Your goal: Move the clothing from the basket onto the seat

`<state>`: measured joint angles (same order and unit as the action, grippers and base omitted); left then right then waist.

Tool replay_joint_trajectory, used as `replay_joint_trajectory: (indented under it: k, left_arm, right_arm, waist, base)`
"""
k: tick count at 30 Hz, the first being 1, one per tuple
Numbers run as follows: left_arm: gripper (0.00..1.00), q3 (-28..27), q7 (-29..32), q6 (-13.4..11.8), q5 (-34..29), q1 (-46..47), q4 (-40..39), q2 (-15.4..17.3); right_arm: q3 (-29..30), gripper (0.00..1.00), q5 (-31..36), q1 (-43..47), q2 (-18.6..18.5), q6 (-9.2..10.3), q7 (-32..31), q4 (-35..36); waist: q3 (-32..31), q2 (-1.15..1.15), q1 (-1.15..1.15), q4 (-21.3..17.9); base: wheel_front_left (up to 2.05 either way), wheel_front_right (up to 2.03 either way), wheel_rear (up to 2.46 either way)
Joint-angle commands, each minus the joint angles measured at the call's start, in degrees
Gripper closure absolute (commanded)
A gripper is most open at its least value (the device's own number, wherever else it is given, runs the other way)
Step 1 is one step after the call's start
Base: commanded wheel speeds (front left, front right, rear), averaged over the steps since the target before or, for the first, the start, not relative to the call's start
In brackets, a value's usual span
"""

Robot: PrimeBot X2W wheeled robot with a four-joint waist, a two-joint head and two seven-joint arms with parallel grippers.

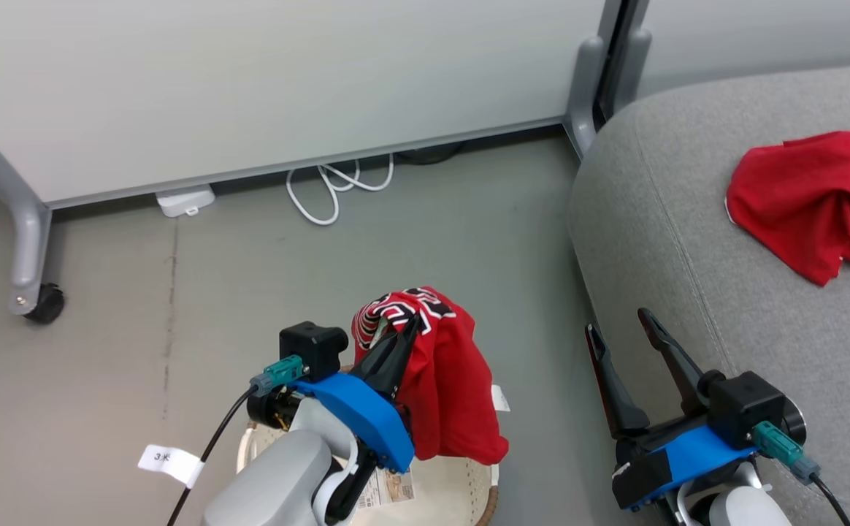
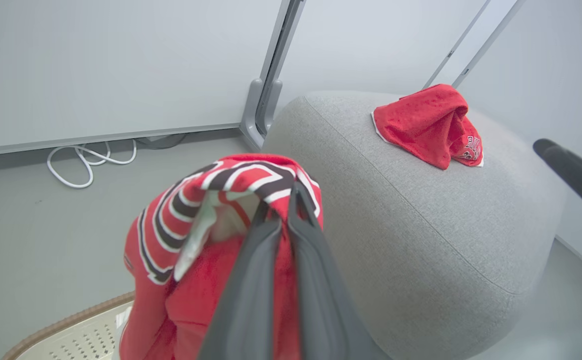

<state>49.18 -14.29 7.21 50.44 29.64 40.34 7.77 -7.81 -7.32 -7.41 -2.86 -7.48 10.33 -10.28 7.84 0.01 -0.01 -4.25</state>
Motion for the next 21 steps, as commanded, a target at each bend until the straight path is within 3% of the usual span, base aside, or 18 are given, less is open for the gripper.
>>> replay_joint_trajectory:
  k: [1, 21]
  left_arm:
    - [1.0, 0.05, -0.56, 0.42, 0.39, 1.27, -1.28, 0.24]
    - [1.0, 0.87, 1.31, -0.9, -1.11, 10.3, -5.43, -1.67]
  right_arm:
    - [-0.06, 0.0, 0.21, 1.11, -0.04, -0.03, -0.29, 0.2]
    - [-1.68, 0.0, -0.69, 3.42, -0.05, -0.03, -1.74, 0.1]
  waist:
    - [-1.81, -0.01, 0.01, 1.54]
    - [-7.29, -0.01, 0.01, 3.48]
  base:
    - [0.0, 0.0, 0.0]
    - [0.0, 0.0, 0.0]
